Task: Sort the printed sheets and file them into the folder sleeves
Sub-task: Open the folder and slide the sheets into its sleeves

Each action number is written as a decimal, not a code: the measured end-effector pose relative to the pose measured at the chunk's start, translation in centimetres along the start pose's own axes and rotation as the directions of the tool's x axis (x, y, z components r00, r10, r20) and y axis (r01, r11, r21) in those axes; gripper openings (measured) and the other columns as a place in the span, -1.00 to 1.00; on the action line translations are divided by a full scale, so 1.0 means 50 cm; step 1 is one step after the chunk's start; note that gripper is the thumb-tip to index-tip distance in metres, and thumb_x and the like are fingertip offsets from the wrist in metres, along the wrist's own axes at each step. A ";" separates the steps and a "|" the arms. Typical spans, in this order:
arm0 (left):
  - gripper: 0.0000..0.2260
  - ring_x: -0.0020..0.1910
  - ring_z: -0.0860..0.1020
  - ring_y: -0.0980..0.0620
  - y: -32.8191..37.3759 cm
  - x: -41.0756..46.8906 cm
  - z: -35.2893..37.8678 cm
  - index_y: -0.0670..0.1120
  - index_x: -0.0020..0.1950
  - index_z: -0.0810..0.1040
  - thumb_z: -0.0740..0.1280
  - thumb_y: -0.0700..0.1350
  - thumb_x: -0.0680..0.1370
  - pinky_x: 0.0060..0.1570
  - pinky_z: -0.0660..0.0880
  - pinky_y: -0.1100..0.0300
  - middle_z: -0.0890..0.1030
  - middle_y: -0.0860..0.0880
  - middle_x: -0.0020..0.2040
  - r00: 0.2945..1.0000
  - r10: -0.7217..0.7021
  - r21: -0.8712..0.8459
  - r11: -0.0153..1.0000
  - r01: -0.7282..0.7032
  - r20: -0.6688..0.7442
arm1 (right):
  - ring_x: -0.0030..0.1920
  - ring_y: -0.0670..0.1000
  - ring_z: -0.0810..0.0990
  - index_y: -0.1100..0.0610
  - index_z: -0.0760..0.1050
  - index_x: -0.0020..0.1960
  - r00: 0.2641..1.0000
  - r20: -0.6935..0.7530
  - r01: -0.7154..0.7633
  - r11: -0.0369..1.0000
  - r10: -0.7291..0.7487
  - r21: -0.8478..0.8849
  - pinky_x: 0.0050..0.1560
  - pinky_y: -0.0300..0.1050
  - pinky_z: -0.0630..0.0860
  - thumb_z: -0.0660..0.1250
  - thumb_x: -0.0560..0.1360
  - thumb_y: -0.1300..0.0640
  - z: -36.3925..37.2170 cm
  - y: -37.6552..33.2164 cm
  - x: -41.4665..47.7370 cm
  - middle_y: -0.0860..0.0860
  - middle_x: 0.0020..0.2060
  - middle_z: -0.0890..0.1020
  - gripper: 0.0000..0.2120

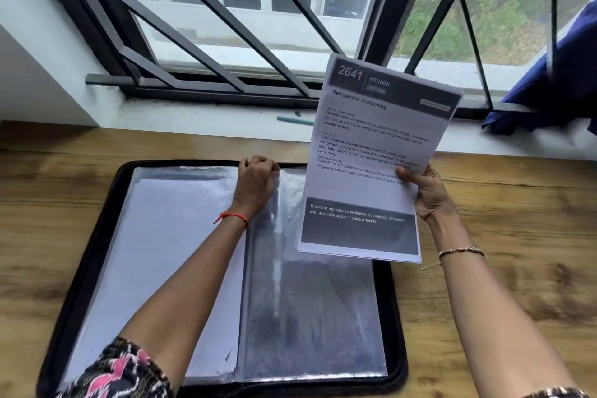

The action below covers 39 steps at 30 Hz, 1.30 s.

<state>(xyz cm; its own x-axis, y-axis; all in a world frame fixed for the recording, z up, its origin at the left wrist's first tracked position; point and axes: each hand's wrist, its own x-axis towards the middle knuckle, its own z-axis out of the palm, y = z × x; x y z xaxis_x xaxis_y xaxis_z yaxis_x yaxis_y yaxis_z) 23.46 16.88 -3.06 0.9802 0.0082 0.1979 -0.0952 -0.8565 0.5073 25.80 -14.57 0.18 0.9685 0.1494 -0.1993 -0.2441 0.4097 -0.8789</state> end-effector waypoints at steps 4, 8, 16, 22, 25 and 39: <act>-0.89 0.14 0.48 -0.11 -0.014 -0.005 -0.004 -0.16 0.00 0.57 0.29 -0.25 0.52 0.32 0.17 -0.15 0.62 -0.12 -0.01 0.998 -0.015 -0.025 1.000 0.016 0.065 | -0.03 0.04 0.65 0.10 0.61 -0.05 0.996 -0.055 0.068 0.996 -0.070 -0.049 0.10 0.04 0.57 0.68 -0.07 0.12 0.017 -0.028 0.014 0.01 -0.11 0.70 -0.40; -0.88 0.19 0.41 -0.10 -0.010 -0.019 -0.008 -0.15 0.02 0.58 0.31 -0.25 0.50 0.32 0.10 -0.08 0.61 -0.08 0.00 0.995 -0.020 -0.062 0.998 0.026 0.094 | -0.05 0.03 0.66 0.16 0.52 -0.03 0.982 -0.063 0.172 0.983 -0.176 -0.055 -0.03 -0.04 0.60 0.60 0.07 0.29 0.071 -0.075 0.029 0.00 -0.15 0.70 -0.50; -0.90 0.01 0.57 -0.12 0.030 -0.042 0.008 -0.10 -0.16 0.62 0.32 -0.14 0.49 0.09 0.30 -0.05 0.65 -0.05 -0.09 0.991 0.134 -0.024 0.991 -0.134 -0.002 | -0.08 0.05 0.63 0.18 0.51 -0.06 0.903 0.028 0.420 0.870 -0.428 -0.256 -0.08 -0.03 0.58 0.44 0.27 0.44 0.192 -0.159 0.079 -0.01 -0.14 0.69 -0.68; -0.77 -0.32 0.58 -0.10 0.061 -0.081 0.015 -0.08 -0.20 0.64 0.18 -0.23 0.40 -0.15 0.30 0.17 0.64 -0.04 -0.29 0.967 0.219 0.120 0.971 -0.204 -0.129 | -0.26 -0.23 0.52 -0.01 0.53 -0.20 0.873 0.228 0.485 0.721 -0.430 -0.495 -0.26 -0.34 0.45 0.39 0.32 0.46 0.275 -0.175 0.085 -0.24 -0.31 0.61 -0.64; -0.76 -0.31 0.59 -0.10 0.065 -0.098 0.014 -0.11 -0.17 0.64 0.18 -0.24 0.39 -0.20 0.31 0.21 0.65 -0.06 -0.27 0.955 0.233 0.122 0.969 -0.213 -0.185 | -0.28 -0.24 0.48 -0.09 0.54 -0.26 0.865 0.284 0.499 0.655 -0.413 -0.568 -0.29 -0.34 0.38 0.36 0.33 0.47 0.293 -0.169 0.092 -0.24 -0.34 0.58 -0.58; -0.75 -0.15 0.54 -0.06 0.059 -0.097 0.028 -0.18 -0.05 0.62 0.18 -0.31 0.42 -0.09 0.37 0.17 0.64 -0.11 -0.16 0.937 0.281 0.069 0.960 -0.273 -0.208 | -0.30 -0.31 0.48 -0.07 0.52 -0.16 0.815 0.329 0.564 0.524 -0.477 -0.637 -0.28 -0.37 0.38 0.35 0.31 0.42 0.335 -0.188 0.118 -0.34 -0.36 0.57 -0.62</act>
<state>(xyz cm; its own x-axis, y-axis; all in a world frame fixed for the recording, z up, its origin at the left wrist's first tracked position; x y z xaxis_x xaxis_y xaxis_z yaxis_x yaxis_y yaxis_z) 18.68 13.59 -3.72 0.8552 -0.1256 0.5028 -0.3466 -0.8600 0.3746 32.97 -2.47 14.51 0.8893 0.2228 0.3993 0.4503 -0.2744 -0.8497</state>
